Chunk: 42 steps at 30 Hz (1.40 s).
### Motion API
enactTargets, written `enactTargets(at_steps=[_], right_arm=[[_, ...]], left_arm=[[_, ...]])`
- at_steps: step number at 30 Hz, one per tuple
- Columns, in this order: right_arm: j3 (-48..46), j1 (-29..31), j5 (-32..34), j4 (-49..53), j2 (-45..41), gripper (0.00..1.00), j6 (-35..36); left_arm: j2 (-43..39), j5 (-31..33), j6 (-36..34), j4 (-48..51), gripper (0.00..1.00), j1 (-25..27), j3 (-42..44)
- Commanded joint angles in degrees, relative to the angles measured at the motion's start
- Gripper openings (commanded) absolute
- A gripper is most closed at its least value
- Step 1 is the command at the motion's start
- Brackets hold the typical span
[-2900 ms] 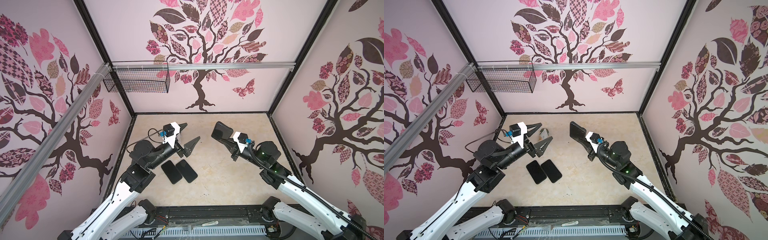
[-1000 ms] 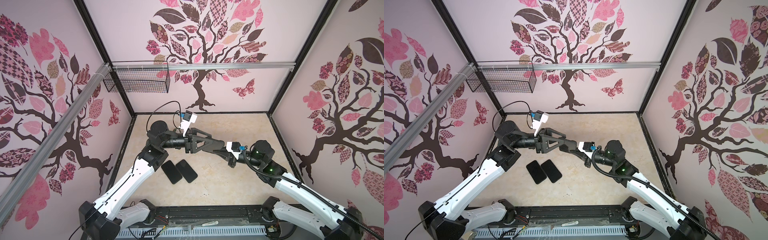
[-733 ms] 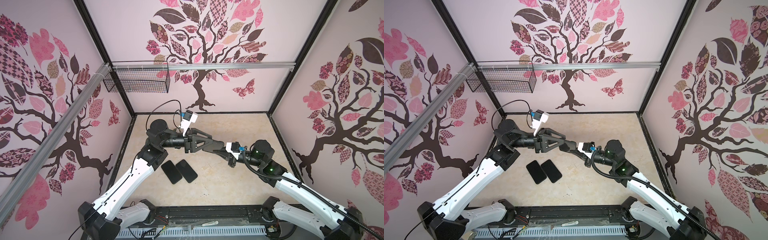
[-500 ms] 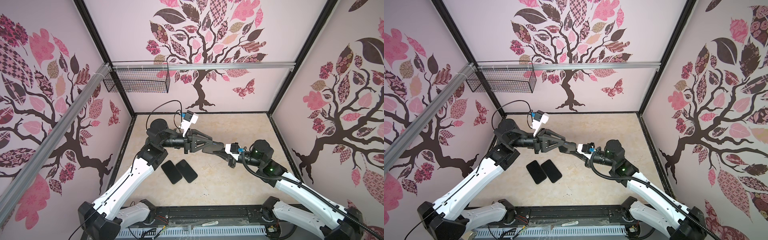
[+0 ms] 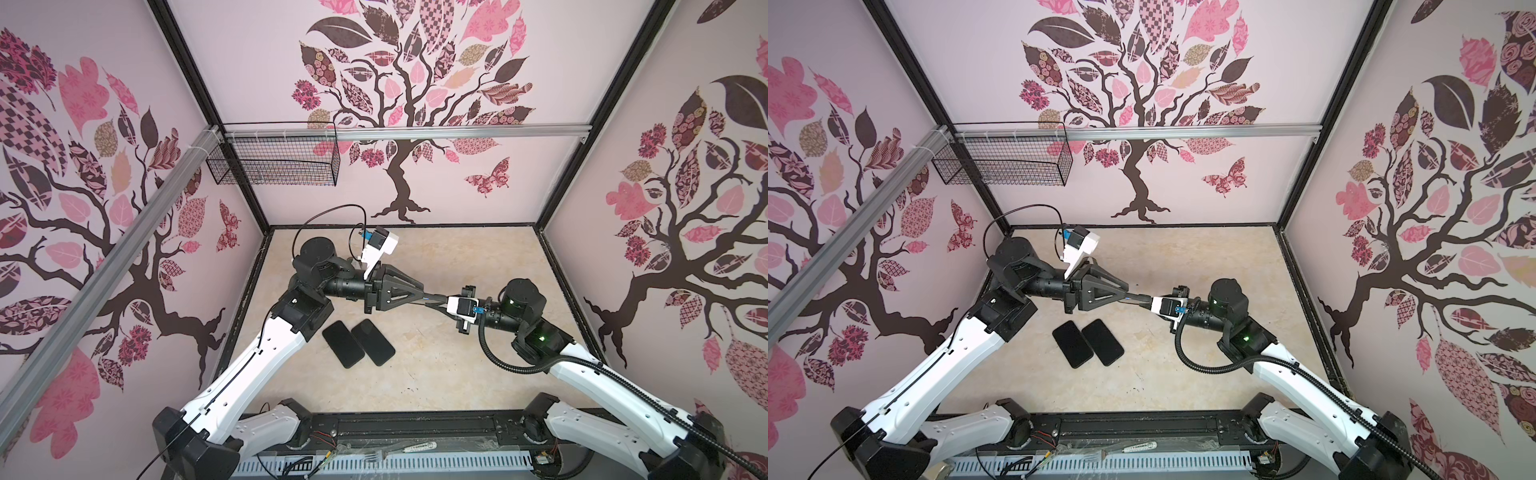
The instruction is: Take the phone out of the phone case
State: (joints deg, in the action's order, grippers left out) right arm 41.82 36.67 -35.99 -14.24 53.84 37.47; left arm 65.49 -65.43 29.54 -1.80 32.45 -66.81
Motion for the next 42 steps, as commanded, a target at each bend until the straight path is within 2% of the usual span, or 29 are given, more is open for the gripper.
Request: enactTargets(at_steps=[1,8,16,19,21,27,29,31,33,36,38,42], right_arm=[[5.61,0.36,0.62,-6.12,-0.9,0.0,8.99],[6.27,0.41,1.04,-6.44,-1.34,0.0,10.41],[5.42,0.41,0.48,-7.04,-2.21,0.0,9.58],[4.65,0.42,1.95,-6.87,-2.65,0.0,6.63],[4.01,0.36,3.8,-5.87,-3.25,0.0,3.61],[-0.03,0.33,10.52,-6.5,-6.12,0.0,-2.82],[-0.38,0.34,12.6,-6.5,-6.53,0.0,-4.79],[-0.94,0.37,13.97,-7.24,-6.41,0.0,-6.79],[-1.21,0.34,14.53,-7.99,-6.18,0.0,-8.89],[-1.57,0.32,14.67,-10.11,-5.57,0.0,-11.7],[-1.24,0.29,14.13,-10.45,-5.08,0.0,-12.95],[-1.3,0.34,13.25,-10.94,-4.41,0.0,-13.9]], left_arm=[[1.26,1.94,1.26,8.41,0.18,-0.19,-0.98],[1.52,2.44,-2.84,14.21,0.15,-0.15,-2.02],[1.68,5.52,-4.27,15.69,0.13,-0.18,-2.71],[0.61,10.91,-6.21,16.12,0.21,-0.27,-3.58],[-1.26,16.31,-7.29,15.38,0.3,-0.44,-3.57],[-8.72,37.57,-14.46,13.17,0.58,-0.46,0.44],[-11.34,39.42,-19.99,7.59,0.69,-0.46,4.82],[-14.67,37.87,-27.11,-1.62,0.81,-0.13,11.16],[-16.34,39.28,-33.43,-3.8,0.87,0.98,13.88],[-16.54,40.07,-44.3,-2.8,0.84,3.99,14.39],[-17.34,43.7,-52.26,-5.2,0.8,8.87,16.1],[-16.86,47.51,-60.62,-7.07,0.76,15.0,17.37]])
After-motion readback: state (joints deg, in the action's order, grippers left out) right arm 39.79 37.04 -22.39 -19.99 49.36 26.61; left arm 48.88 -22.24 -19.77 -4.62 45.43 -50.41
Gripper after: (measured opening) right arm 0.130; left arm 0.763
